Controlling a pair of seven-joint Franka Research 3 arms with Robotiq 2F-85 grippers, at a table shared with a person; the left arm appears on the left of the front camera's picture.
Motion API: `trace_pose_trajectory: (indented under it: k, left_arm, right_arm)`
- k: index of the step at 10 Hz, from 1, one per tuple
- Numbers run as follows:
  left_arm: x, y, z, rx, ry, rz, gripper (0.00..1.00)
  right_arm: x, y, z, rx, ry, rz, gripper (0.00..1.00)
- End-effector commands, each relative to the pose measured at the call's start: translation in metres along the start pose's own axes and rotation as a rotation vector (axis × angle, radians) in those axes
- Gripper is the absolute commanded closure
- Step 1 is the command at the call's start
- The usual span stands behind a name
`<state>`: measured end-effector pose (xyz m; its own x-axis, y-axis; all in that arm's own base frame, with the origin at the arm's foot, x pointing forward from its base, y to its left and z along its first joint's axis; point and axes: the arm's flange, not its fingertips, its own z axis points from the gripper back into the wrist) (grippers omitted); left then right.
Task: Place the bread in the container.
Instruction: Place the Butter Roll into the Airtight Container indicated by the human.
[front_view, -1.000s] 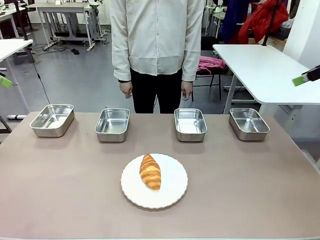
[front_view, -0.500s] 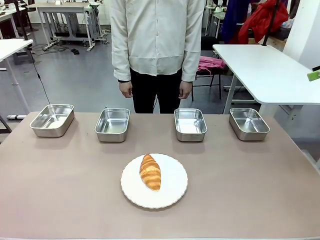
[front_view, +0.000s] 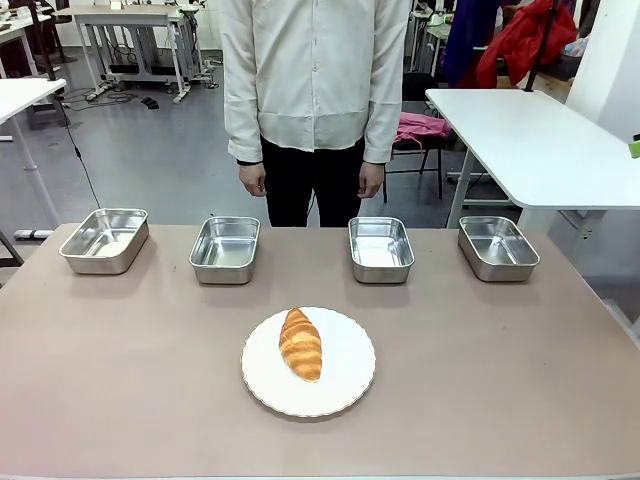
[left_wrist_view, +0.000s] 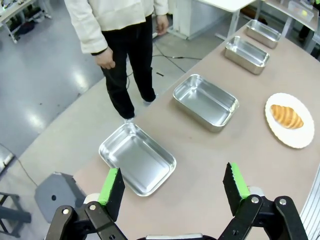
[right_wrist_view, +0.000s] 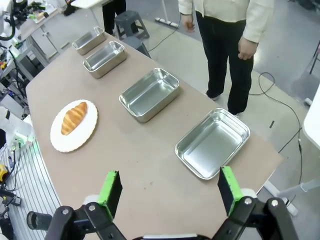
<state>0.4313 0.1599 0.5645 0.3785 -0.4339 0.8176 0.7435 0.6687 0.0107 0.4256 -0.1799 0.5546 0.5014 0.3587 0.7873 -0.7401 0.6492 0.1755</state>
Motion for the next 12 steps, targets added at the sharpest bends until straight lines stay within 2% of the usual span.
trace_pose_trajectory:
  k: [1, 4, 5, 6, 12]
  left_arm:
    - [-0.0007, -0.0118, -0.0030, 0.021, -0.014, 0.023, 0.00]
    - [-0.0024, -0.0117, -0.0055, 0.040, 0.023, 0.042, 0.00]
    - [-0.0022, -0.0124, -0.0111, 0.106, 0.082, 0.031, 0.00]
    - [-0.0019, -0.0047, -0.0028, 0.011, 0.012, 0.019, 0.00]
    - [-0.0019, -0.0047, -0.0028, 0.011, 0.012, 0.019, 0.00]
  right_arm:
    - [0.0040, 0.0000, 0.0016, 0.011, -0.034, 0.034, 0.00]
    - [0.0037, -0.0004, -0.0029, 0.019, -0.022, 0.029, 0.00]
    - [0.0048, -0.0032, -0.0062, 0.025, -0.008, 0.011, 0.00]
    - [0.0046, 0.0033, -0.0013, 0.003, -0.003, 0.006, 0.00]
    - [0.0046, 0.0033, -0.0013, 0.003, -0.003, 0.006, 0.00]
